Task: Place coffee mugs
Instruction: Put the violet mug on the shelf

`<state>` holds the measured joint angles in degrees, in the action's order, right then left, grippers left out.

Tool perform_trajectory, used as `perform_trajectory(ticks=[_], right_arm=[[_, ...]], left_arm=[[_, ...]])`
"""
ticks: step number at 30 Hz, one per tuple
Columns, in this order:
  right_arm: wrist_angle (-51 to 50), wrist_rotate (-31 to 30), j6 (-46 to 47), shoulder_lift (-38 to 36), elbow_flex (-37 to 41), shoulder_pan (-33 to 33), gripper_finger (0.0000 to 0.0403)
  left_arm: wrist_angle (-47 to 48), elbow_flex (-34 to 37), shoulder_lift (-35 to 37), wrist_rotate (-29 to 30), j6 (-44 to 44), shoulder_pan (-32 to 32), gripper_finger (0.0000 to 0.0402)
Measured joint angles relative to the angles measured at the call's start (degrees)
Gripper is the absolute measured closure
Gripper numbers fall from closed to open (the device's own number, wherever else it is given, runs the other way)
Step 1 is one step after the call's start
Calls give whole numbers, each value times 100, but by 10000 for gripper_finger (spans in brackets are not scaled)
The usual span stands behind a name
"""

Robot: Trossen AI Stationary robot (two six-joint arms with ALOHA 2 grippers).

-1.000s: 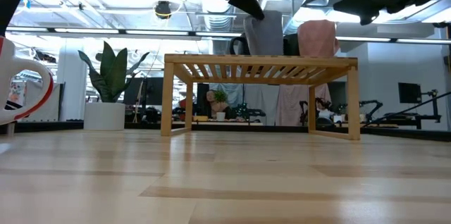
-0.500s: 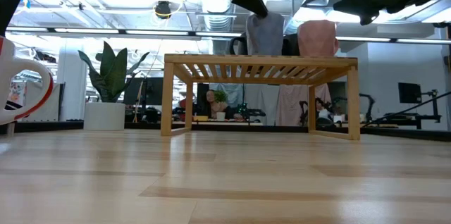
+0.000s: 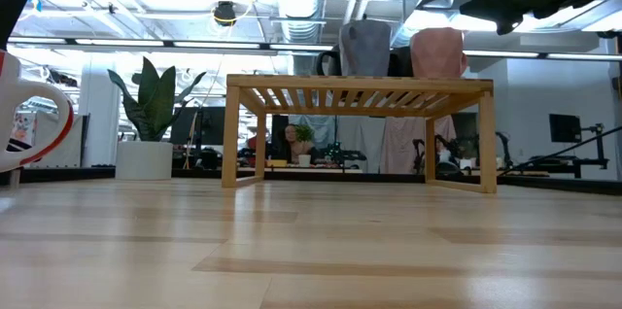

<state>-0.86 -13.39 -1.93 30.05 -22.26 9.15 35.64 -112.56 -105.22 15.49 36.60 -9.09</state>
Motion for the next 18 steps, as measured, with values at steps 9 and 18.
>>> perform_trajectory(ticks=[9, 18], right_arm=[[-138, 0, 2, 0, 4, -2, 210], [-191, 1, 40, 0, 4, 21, 210]], left_arm=[[643, 13, 320, -1930, -1526, 64, 227], [-1453, 2122, 963, -2381, -1839, 59, 242]])
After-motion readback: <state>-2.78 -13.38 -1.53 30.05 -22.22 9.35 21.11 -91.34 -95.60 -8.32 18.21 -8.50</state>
